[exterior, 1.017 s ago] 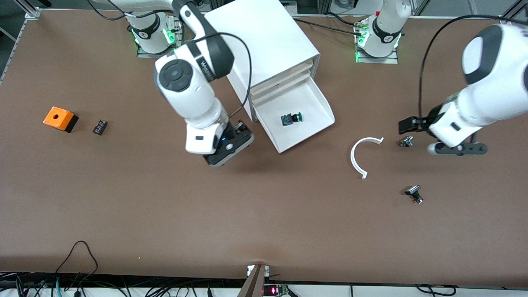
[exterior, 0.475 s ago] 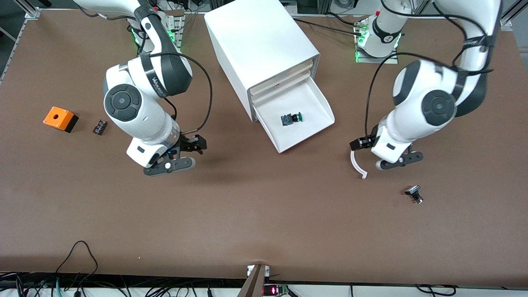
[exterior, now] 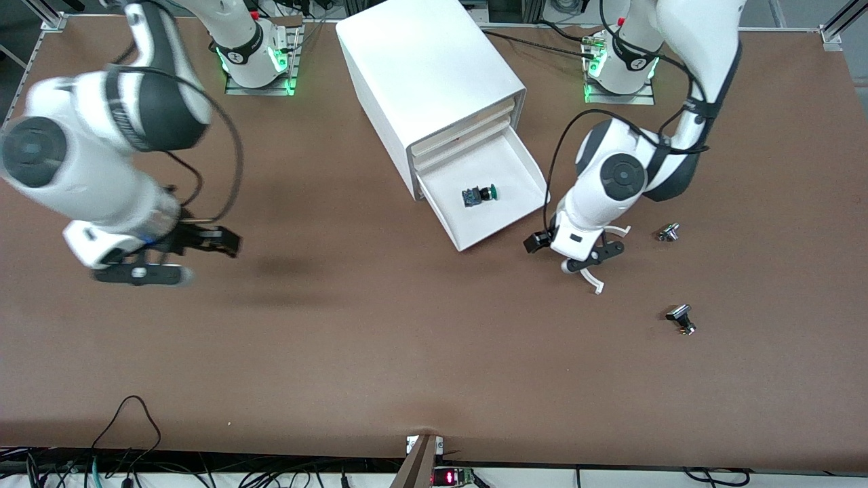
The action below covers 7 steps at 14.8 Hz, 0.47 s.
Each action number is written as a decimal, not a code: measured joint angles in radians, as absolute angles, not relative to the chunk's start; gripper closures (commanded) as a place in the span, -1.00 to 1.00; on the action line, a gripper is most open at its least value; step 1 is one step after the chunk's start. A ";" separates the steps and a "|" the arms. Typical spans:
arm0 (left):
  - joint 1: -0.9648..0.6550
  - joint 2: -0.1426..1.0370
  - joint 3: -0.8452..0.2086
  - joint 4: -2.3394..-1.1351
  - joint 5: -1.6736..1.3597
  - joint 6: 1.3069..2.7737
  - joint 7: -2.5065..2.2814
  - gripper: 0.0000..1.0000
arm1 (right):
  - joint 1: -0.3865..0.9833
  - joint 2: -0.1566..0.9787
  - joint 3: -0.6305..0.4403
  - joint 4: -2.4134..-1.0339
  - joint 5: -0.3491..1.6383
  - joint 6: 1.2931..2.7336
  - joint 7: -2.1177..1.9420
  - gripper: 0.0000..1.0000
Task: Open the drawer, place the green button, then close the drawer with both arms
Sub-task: 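Withdraw the right gripper while the left gripper moves to the drawer front, then push the drawer closed into the cabinet with the left gripper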
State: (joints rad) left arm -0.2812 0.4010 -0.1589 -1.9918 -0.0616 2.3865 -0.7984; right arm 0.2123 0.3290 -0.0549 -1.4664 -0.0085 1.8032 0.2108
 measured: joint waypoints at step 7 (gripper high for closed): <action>-0.318 0.418 -0.201 -2.054 -0.062 2.409 -0.845 -1.00 | 0.084 0.234 -0.052 -1.526 -0.008 1.788 0.102 -1.00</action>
